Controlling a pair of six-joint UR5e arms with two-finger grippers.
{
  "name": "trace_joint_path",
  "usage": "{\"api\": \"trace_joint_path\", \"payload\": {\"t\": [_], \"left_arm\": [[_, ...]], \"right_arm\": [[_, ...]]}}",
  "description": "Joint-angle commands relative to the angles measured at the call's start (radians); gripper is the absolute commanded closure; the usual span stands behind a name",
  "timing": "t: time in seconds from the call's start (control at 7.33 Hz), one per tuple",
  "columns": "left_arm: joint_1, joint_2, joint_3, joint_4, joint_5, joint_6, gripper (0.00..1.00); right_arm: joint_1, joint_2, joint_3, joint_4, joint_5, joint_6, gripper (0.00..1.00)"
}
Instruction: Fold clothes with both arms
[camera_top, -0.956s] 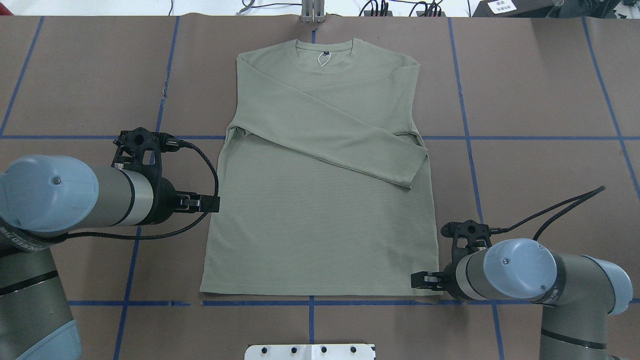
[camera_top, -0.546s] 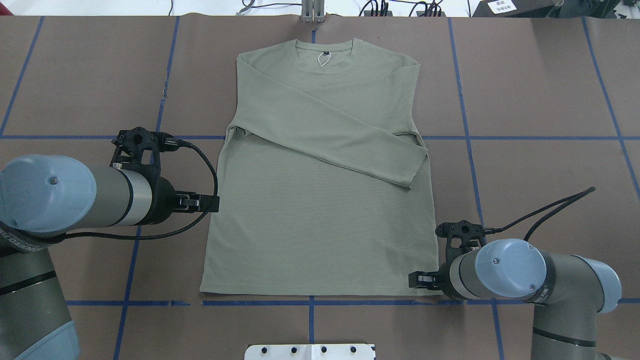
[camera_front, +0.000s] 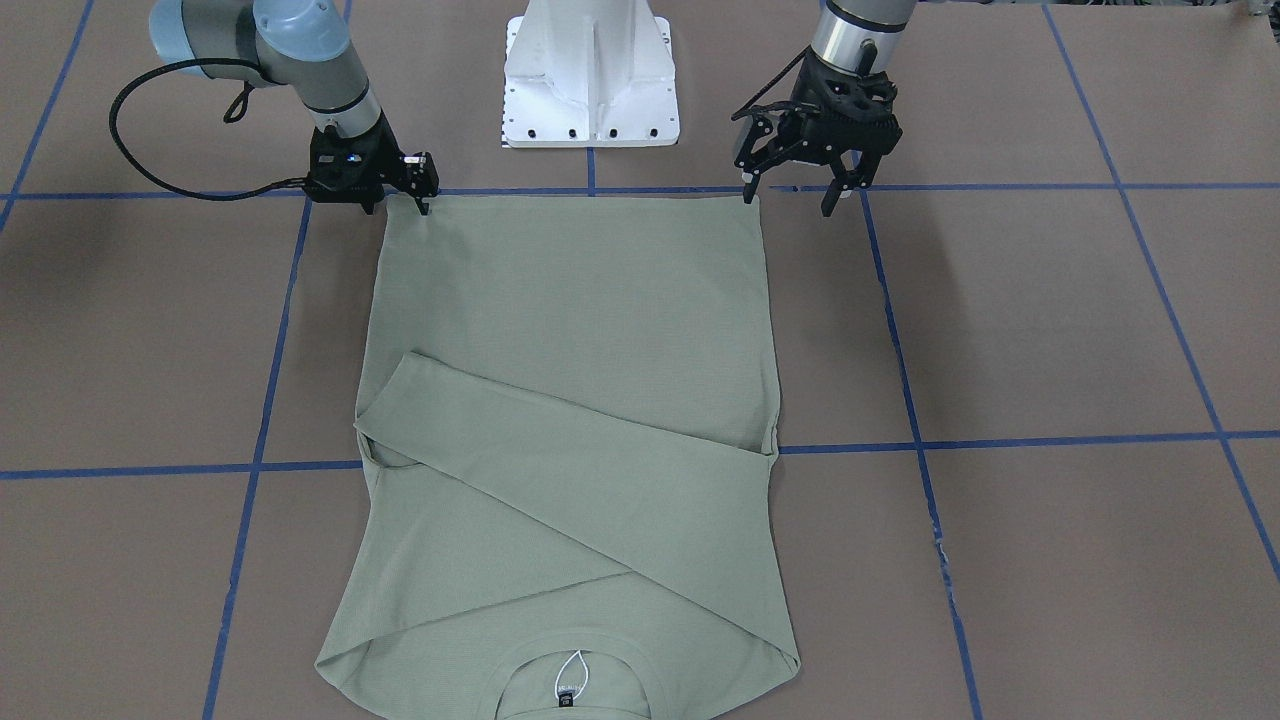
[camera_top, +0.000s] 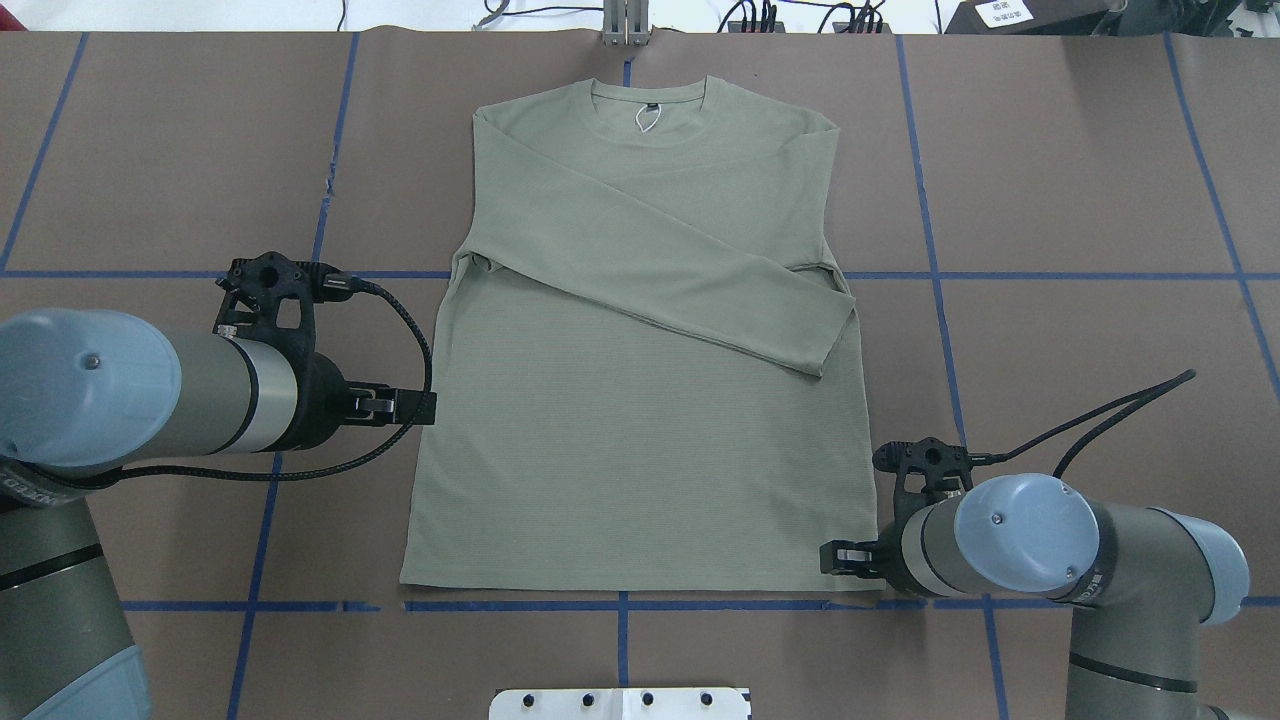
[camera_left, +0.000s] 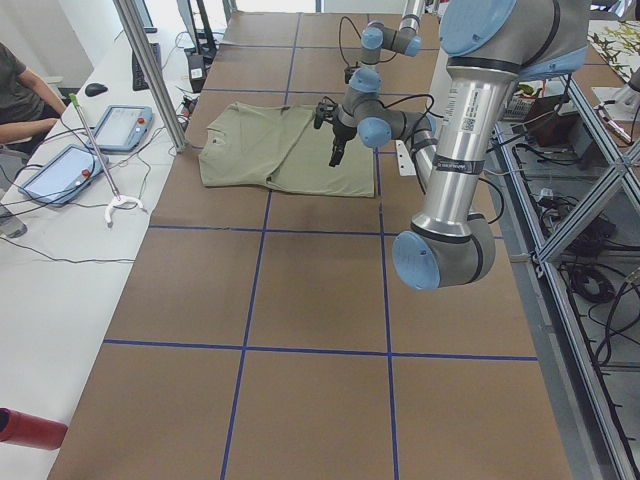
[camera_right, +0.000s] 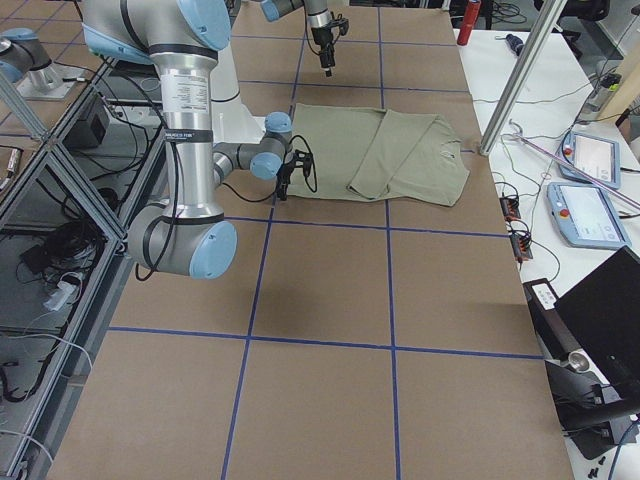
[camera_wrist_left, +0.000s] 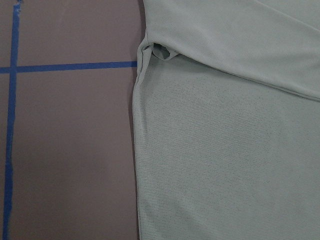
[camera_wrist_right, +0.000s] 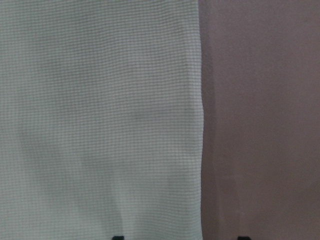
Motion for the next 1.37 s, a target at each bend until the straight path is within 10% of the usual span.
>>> {"api": "trace_joint_path", "payload": {"t": [0.0, 0.82, 1.23], "left_arm": [[0.000, 0.001, -0.004, 0.001, 0.000, 0.000, 0.01], [0.000, 0.001, -0.012, 0.001, 0.000, 0.000, 0.01], [0.000, 0.001, -0.012, 0.003, 0.000, 0.000, 0.02]], "right_arm": [[0.001, -0.001, 0.007, 0.000, 0.003, 0.000, 0.23], [-0.003, 0.002, 0.000, -0.026, 0.005, 0.002, 0.30], [-0.003, 0.002, 0.003, -0.026, 0.006, 0.002, 0.80]]}}
